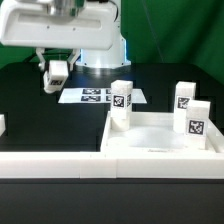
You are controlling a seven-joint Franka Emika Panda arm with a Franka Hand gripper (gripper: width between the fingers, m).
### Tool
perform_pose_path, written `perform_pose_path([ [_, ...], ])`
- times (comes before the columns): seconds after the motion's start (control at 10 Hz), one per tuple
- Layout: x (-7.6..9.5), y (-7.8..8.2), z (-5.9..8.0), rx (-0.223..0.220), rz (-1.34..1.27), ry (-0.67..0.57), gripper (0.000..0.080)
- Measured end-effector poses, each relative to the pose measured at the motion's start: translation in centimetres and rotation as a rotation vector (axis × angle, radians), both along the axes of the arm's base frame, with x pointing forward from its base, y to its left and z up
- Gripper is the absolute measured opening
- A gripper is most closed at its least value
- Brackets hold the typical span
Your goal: Assemble square table
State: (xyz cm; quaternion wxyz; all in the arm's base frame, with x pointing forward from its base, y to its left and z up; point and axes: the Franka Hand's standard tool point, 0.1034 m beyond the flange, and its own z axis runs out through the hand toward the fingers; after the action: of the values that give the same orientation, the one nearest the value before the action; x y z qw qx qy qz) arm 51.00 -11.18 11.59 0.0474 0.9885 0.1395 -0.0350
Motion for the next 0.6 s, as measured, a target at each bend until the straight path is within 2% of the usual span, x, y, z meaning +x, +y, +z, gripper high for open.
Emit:
perform_pose_path([
  [0.2, 4.8, 2.0, 3.4, 0.057, -0.080, -0.100, 0.0290],
  [0.3, 6.3, 2.4, 4.6, 0.059, -0.073, -0.143, 0.0290],
  [0.4, 6.6, 2.1, 4.8, 0.056, -0.069, -0.155, 0.0290],
  [0.6, 6.8, 1.0, 4.7, 0.031, -0.045, -0.277, 0.0290],
])
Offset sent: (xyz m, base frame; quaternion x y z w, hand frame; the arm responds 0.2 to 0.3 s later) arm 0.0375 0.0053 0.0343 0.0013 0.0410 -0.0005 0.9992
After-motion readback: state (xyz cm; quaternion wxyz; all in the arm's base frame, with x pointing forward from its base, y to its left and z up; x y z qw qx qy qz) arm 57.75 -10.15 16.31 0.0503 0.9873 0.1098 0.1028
